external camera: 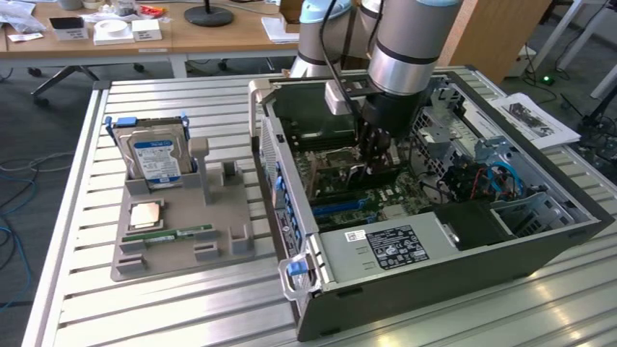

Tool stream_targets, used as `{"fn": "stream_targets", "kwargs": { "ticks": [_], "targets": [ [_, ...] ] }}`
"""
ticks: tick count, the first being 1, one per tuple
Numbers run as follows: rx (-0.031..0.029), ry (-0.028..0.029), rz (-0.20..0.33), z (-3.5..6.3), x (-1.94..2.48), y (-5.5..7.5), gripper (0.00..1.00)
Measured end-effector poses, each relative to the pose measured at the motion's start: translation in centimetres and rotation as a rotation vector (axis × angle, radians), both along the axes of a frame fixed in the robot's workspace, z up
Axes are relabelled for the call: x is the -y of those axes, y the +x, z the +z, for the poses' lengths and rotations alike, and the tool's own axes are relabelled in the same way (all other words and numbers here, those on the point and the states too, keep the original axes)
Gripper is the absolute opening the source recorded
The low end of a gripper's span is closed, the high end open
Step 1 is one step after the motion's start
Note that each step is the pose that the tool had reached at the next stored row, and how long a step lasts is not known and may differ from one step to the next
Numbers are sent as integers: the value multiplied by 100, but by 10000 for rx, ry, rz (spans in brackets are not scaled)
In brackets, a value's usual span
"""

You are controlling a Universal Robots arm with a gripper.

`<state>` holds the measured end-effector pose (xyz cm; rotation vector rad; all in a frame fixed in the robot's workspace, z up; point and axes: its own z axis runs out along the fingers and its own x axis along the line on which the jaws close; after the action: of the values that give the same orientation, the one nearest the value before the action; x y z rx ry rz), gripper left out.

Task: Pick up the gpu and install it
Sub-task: 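Insert the gpu into the slot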

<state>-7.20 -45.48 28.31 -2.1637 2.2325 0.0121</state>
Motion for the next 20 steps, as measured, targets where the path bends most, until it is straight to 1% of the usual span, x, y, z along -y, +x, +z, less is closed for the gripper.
{"fn": "stream_targets", "kwargs": {
  "ticks": [5,10,16,20],
  "targets": [
    [31,0,1,-68,0,-23,27],
    [34,0,1,-81,1,-38,27],
    [34,0,0,-82,47,-46,27],
    [35,-1,1,-82,53,-65,27]
  ]
}}
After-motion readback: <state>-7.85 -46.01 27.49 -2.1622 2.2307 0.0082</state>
